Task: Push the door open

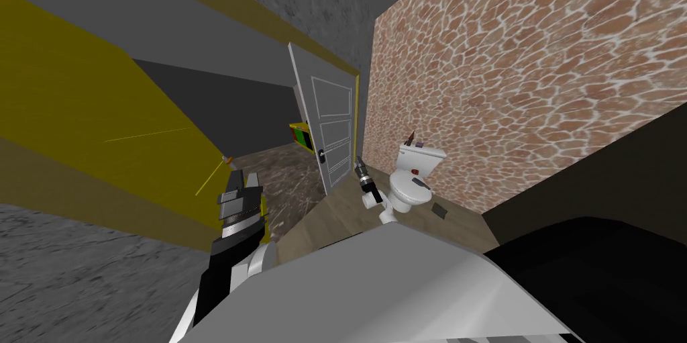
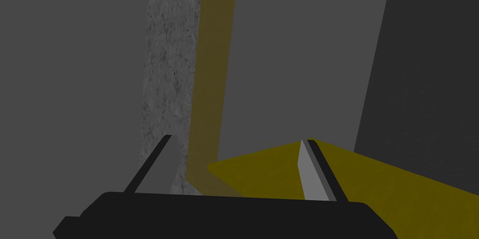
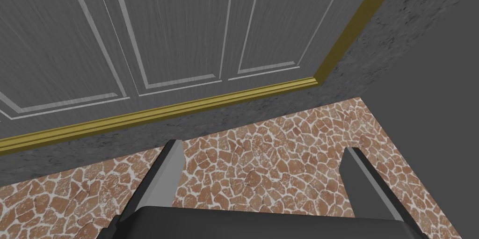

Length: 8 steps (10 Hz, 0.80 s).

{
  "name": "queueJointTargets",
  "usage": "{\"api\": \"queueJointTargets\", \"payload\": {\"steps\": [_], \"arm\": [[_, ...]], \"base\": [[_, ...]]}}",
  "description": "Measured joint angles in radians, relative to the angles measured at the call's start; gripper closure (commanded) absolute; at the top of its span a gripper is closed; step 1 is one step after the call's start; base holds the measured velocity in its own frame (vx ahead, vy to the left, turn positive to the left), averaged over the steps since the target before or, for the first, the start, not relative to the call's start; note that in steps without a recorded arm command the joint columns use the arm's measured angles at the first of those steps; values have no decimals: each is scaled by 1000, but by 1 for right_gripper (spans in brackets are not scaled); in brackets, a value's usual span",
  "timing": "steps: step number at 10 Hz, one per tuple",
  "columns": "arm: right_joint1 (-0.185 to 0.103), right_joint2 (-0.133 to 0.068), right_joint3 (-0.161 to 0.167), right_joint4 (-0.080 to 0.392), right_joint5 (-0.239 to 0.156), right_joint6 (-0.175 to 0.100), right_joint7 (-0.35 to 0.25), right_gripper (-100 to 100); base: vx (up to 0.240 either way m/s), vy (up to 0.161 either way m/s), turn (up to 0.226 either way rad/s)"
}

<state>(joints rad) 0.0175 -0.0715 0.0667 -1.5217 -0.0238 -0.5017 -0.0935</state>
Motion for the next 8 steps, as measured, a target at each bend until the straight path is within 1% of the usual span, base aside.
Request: {"api": "queueJointTargets", "payload": {"steps": [2, 5, 6, 8], "arm": [[-23, -2, 5, 39, -1, 6, -1, -100], [-90, 5, 21, 142, -1, 1, 2, -100], [-105, 3, 27, 162, -2, 9, 1, -100], [-126, 3, 33, 202, -3, 13, -1, -100]], "base": [[58, -29, 67], [91, -54, 97], [58, -41, 28], [42, -29, 42]]}}
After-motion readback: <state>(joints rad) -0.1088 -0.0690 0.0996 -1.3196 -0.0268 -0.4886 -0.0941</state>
